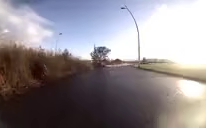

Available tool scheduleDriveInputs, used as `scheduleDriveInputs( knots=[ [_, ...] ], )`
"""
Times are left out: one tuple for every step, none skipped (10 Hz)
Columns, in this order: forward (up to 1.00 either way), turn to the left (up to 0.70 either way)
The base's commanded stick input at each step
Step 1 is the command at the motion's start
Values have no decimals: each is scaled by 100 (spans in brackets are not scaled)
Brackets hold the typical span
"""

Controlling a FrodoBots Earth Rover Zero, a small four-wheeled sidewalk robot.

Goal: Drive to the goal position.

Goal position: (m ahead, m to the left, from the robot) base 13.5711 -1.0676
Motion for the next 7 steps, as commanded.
scheduleDriveInputs(
  knots=[
    [45, 0],
    [45, 0],
    [45, 0],
    [45, 0],
    [45, 0],
    [45, 0],
    [45, 0]
  ],
)
